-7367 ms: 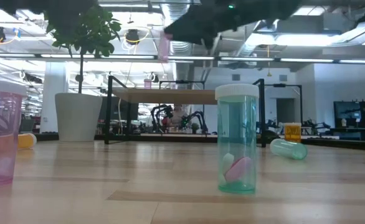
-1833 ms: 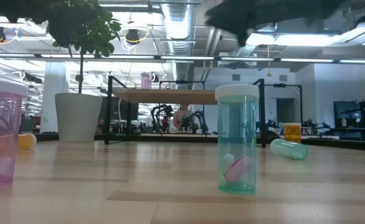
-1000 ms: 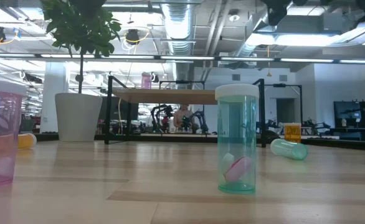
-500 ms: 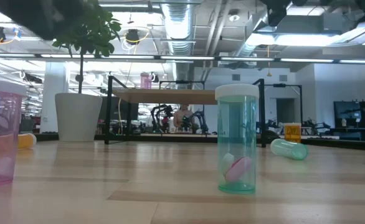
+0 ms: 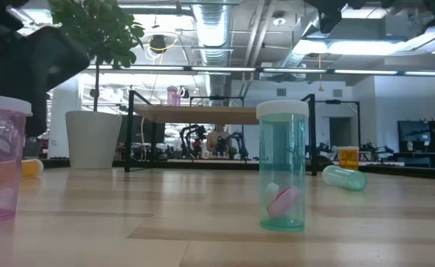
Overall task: Pick and place medicine bottles onto shelf by color
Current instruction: Put the pink pill bottle aligned with the other pink pill bottles on the shelf
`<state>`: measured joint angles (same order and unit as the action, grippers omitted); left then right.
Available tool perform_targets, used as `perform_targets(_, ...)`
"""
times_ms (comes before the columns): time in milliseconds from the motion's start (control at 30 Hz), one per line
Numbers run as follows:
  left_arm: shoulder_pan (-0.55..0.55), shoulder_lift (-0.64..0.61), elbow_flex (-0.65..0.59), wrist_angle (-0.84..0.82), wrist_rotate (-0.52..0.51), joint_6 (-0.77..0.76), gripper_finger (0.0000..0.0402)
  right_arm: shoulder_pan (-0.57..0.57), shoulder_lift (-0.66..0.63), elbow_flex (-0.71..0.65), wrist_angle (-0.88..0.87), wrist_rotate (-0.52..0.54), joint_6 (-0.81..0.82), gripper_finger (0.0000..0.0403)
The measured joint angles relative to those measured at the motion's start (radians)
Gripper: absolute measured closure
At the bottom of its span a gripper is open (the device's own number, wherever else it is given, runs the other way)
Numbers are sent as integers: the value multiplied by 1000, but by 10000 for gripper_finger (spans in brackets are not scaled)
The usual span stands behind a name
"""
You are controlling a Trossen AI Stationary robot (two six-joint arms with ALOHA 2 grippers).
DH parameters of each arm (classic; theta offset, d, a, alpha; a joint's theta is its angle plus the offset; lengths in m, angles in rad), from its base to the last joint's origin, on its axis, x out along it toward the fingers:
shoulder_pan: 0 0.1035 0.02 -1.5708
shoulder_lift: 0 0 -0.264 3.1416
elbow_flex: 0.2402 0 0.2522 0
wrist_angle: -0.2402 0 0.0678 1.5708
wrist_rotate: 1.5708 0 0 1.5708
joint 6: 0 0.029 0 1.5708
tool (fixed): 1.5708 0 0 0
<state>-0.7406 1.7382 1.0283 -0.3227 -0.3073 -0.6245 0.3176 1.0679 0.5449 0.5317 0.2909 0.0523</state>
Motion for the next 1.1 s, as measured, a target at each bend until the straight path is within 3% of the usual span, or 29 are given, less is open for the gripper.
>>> perform_targets(167, 0, -3, 0, -1, -10, 3, 209, 0, 0, 0, -1, 0, 0, 270)
perform_targets(567, 4, -4, 3, -7, 14, 5, 321, 0, 0, 0, -1, 0, -1, 270)
perform_targets(700, 29, -10, 51, -94, 8, 13, 314, 0, 0, 0, -1, 0, -4, 271)
perform_targets(833, 92, -65, 127, -303, -69, 4, 287, 0, 0, 0, -2, 0, -8, 270)
perform_targets(967, 194, -179, 190, -449, -190, 2, 274, 0, 0, 0, -4, 0, -8, 270)
perform_targets(1100, 331, -332, 201, -485, -253, 53, 278, 0, 0, 0, -4, 0, -8, 271)
